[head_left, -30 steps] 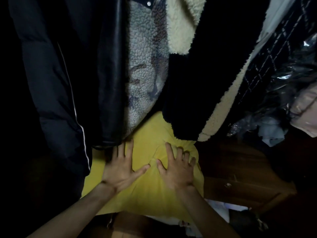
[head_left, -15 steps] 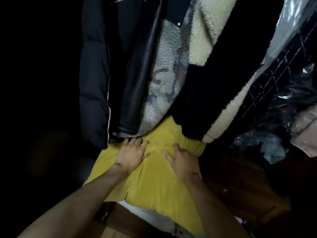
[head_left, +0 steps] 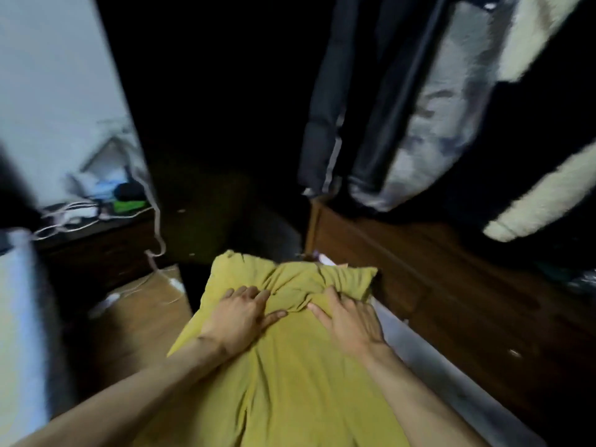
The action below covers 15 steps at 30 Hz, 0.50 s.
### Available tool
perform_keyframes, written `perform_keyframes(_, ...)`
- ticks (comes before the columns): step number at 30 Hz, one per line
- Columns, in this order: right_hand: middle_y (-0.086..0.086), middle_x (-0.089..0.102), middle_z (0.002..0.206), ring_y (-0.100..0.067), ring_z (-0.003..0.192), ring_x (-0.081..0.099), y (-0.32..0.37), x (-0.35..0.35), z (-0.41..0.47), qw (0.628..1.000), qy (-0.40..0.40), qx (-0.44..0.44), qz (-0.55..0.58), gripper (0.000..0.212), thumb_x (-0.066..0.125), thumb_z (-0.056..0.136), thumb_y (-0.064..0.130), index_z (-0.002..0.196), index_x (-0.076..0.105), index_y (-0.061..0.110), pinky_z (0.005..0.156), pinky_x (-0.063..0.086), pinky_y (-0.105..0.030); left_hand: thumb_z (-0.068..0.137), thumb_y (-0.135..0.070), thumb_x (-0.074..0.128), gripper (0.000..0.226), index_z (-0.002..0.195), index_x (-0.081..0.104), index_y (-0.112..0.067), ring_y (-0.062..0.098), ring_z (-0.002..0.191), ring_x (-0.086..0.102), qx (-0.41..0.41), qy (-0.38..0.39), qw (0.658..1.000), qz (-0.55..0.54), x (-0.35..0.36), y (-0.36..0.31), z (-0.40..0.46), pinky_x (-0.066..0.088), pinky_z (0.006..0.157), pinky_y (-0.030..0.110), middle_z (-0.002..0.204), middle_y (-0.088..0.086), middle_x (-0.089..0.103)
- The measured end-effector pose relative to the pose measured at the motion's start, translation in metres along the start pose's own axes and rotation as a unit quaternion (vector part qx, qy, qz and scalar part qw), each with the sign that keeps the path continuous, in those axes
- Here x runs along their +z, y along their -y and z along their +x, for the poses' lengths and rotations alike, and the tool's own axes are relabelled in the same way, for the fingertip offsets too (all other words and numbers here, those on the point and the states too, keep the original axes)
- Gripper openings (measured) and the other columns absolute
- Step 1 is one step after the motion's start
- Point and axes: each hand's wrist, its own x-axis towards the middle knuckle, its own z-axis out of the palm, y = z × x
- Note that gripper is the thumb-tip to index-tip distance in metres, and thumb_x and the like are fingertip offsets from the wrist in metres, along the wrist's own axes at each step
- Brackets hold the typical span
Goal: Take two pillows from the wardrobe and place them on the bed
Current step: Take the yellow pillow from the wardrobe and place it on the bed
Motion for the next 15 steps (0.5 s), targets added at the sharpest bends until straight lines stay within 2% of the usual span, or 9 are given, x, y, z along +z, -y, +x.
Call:
perform_keyframes(2,-0.012,0.072,0.099,-0.037,0.086,0.068,0.047,0.008,0.018,0.998,0.008,-0.049,0.028,0.059,0.025,0.097,0.067,0.120,0.045,0.017,0.066,0.049,-0.042,0.087,-0.079,0.013,0.070,0.109,0.056,-0.027,0.021,0.102,0.057,-0.038,0.001,0.999,0.014,-0.009,0.041,-0.038,0.041,0.091,0.035,0.104,0.001,0.062)
perform_keyframes(5,-0.010,0.073,0.100,-0.034,0.086,0.068,0.123,0.017,0.043,0.988,0.001,-0.135,0.074,0.060,0.024,0.095,0.070,0.120,0.043,0.018,0.065,0.048,-0.039,0.088,-0.080,0.013,0.068,0.098,0.055,-0.028,0.022,0.092,0.060,-0.106,-0.033,0.992,0.051,-0.022,0.097,-0.103,0.043,0.083,0.036,0.093,-0.001,0.062)
perform_keyframes(10,-0.007,0.072,0.102,-0.030,0.086,0.069,0.272,0.018,0.078,0.955,-0.017,-0.271,0.118,0.064,0.022,0.095,0.070,0.124,0.043,0.017,0.067,0.050,-0.038,0.092,-0.075,0.018,0.063,0.089,0.057,-0.026,0.024,0.074,0.060,-0.238,-0.072,0.959,0.139,-0.055,0.183,-0.220,0.043,0.067,0.035,0.076,-0.001,0.059)
perform_keyframes(15,-0.012,0.070,0.109,-0.036,0.089,0.068,0.410,0.005,0.093,0.917,-0.001,-0.360,0.171,0.062,0.029,0.096,0.068,0.125,0.042,0.014,0.071,0.055,-0.043,0.092,-0.072,0.026,0.056,0.086,0.055,-0.025,0.024,0.075,0.060,-0.327,-0.079,0.923,0.186,-0.094,0.253,-0.319,0.043,0.067,0.036,0.077,0.000,0.058)
